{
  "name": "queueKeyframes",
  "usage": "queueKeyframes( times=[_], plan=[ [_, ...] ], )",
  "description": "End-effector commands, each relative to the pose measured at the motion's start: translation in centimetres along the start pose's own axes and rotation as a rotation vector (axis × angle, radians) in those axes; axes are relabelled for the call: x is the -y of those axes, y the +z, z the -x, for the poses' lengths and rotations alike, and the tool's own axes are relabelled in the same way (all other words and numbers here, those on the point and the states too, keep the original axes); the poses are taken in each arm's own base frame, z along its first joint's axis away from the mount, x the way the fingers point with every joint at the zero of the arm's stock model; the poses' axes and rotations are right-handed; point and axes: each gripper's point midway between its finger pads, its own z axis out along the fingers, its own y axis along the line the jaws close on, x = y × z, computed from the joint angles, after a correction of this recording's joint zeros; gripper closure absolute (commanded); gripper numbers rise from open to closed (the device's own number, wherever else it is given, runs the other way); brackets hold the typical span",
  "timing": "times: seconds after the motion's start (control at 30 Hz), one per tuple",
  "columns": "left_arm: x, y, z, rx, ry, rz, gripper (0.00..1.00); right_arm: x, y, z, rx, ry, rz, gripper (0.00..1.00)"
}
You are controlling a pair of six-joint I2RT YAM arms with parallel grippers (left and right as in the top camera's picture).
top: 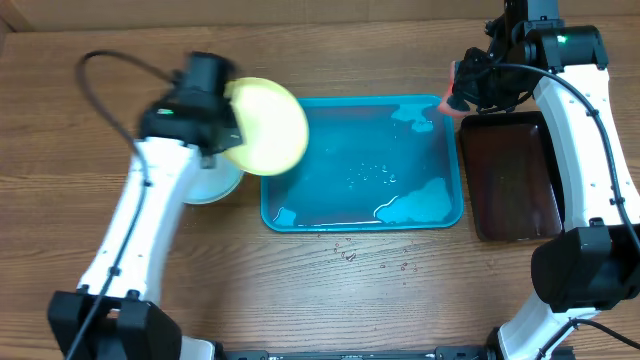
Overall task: Clean dirty plates on tray and stack at the side
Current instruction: 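Carry the yellow plate left and set it on the plate stack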
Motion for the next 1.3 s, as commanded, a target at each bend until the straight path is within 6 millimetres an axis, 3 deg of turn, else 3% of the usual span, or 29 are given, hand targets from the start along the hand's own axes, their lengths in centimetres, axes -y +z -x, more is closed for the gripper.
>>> queueKeyframes(
  times=[0.0, 0.13, 0.23, 0.53, 0.67, 0.8, 0.83, 0.9, 1.0, 1.2, 1.27],
  plan=[
    [-2.8, 1.1, -0.6, -0.095, -0.137, -0.113, 0.96, 0.0, -0.3, 0.2, 0.012, -0.008, 0.0, 0.96],
    [-8.0, 4.0, -2.1, -0.147, -0.272, -0.081, 0.96, 0.0, -0.3, 0.3, 0.013, -0.008, 0.0, 0.96],
    [-10.7, 6.1, -3.4, -0.158, -0.346, -0.059, 0.96, 0.0, -0.3, 0.3, 0.014, -0.008, 0.001, 0.96],
    [-14.7, 10.4, -5.2, -0.075, -0.524, -0.005, 0.96, 0.1, -0.3, 0.1, 0.006, -0.006, -0.003, 0.96],
    [-14.5, 12.0, -4.7, -0.013, -0.502, -0.024, 0.96, 0.1, -0.3, 0.1, 0.005, -0.006, -0.002, 0.96],
    [-13.1, 14.1, -6.2, -0.069, -0.467, -0.035, 0.91, 0.1, -0.3, 0.0, 0.004, -0.006, -0.003, 0.96],
    [-12.5, 14.4, -6.6, -0.087, -0.444, -0.041, 0.78, 0.1, -0.3, 0.0, 0.004, -0.006, -0.003, 0.96],
    [-11.7, 14.5, -6.8, -0.096, -0.4, -0.057, 0.65, 0.1, -0.3, 0.0, 0.004, -0.006, -0.003, 0.96],
    [-10.9, 14.3, -6.6, -0.099, -0.351, -0.081, 0.48, 0.1, -0.3, 0.0, 0.004, -0.006, -0.003, 0.96],
    [-8.7, 11.2, -4.6, -0.09, -0.264, -0.106, 0.46, 0.2, -0.3, -0.1, 0.0, -0.005, -0.01, 0.96],
    [-7.7, 9.8, -3.8, -0.066, -0.213, -0.095, 0.36, 0.5, -0.3, 0.1, 0.007, -0.004, -0.024, 0.96]
  ],
)
